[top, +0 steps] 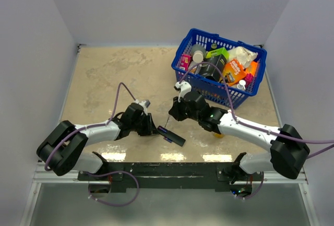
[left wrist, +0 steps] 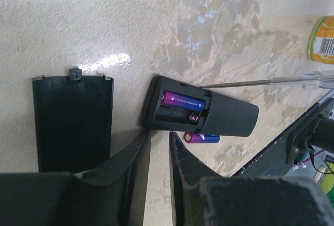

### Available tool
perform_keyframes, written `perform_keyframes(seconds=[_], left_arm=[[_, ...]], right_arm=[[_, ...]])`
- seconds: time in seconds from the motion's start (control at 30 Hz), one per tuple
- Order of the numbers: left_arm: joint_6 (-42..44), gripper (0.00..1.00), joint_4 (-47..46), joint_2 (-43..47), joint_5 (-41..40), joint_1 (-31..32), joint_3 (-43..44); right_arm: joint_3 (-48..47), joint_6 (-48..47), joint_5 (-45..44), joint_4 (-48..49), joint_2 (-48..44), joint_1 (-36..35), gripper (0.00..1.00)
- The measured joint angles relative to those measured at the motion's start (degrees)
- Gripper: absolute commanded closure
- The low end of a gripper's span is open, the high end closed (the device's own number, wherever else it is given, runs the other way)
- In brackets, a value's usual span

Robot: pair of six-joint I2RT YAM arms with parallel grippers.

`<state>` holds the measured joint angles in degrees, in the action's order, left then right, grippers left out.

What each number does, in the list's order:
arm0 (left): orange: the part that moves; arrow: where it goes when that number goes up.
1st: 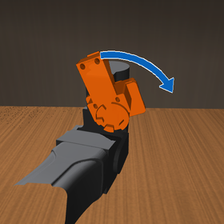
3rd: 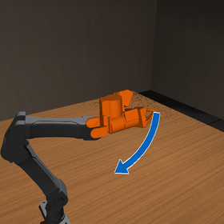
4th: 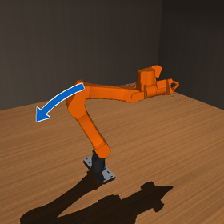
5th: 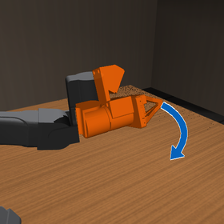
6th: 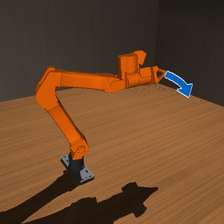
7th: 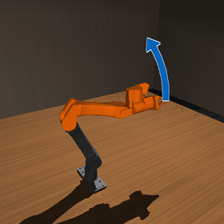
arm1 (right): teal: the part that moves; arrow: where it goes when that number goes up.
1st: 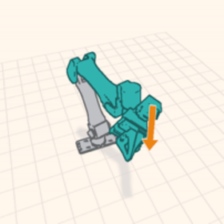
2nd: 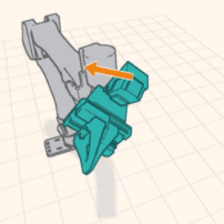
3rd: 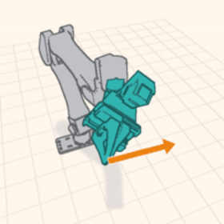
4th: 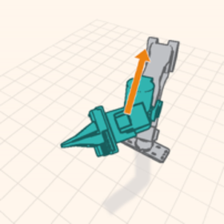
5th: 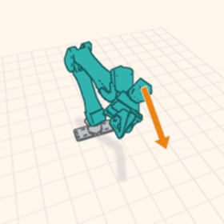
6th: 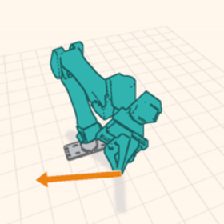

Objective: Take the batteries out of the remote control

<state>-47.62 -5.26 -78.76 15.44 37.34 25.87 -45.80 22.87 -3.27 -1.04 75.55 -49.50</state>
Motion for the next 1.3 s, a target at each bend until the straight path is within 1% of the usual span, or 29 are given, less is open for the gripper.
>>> perform_keyframes(seconds=[0.6, 1.3], left_arm=[[-0.02, 0.75, -0.17, 0.0, -0.24, 0.26, 0.0], [-0.02, 0.75, -0.28, -0.11, -0.22, 0.26, 0.0]], right_arm=[[-0.59, 0.68, 0.48, -1.07, -1.64, 0.0, 1.0], [0.28, 1.75, 1.22, 0.63, 0.26, -0.07, 1.0]])
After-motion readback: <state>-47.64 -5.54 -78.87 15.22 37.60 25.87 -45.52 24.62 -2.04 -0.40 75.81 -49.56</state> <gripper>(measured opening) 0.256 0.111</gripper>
